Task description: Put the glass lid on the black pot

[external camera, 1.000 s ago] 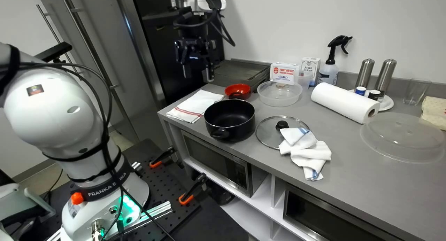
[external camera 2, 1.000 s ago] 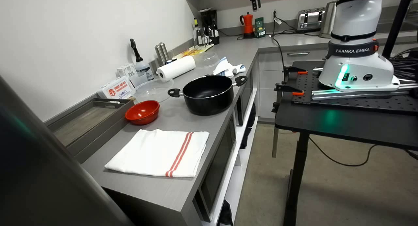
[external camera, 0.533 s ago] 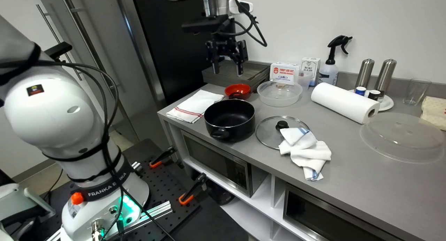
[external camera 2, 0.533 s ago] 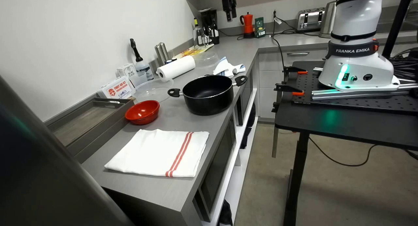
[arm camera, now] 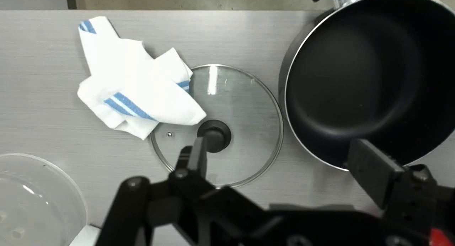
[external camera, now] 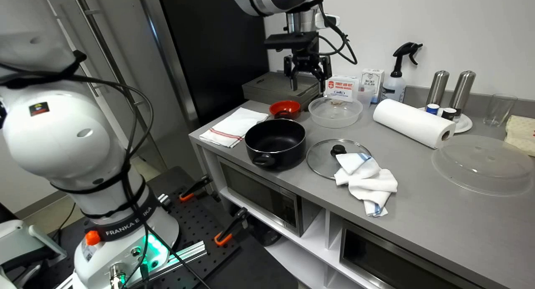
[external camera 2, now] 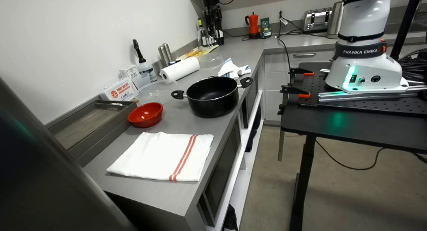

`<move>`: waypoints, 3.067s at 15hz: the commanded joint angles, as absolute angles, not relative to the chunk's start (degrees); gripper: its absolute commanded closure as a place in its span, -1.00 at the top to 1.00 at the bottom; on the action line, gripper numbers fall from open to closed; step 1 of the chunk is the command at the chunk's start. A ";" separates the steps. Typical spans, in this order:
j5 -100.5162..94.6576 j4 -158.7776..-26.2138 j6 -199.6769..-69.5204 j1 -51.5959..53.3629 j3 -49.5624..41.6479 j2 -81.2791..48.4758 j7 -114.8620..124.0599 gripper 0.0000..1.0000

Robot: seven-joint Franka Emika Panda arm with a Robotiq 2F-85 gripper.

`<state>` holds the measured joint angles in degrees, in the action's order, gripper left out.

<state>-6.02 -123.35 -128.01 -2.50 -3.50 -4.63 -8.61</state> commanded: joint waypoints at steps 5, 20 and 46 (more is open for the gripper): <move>0.40 -109.03 -128.59 -5.56 -3.00 -20.73 -10.53 1.00; 2.61 -98.68 -134.33 -9.02 -1.35 -37.21 -10.09 1.00; 1.24 -88.49 -137.09 -9.57 -1.40 -51.99 -8.94 0.92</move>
<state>1.76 -91.02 -136.99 -9.95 -1.08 -50.04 -9.14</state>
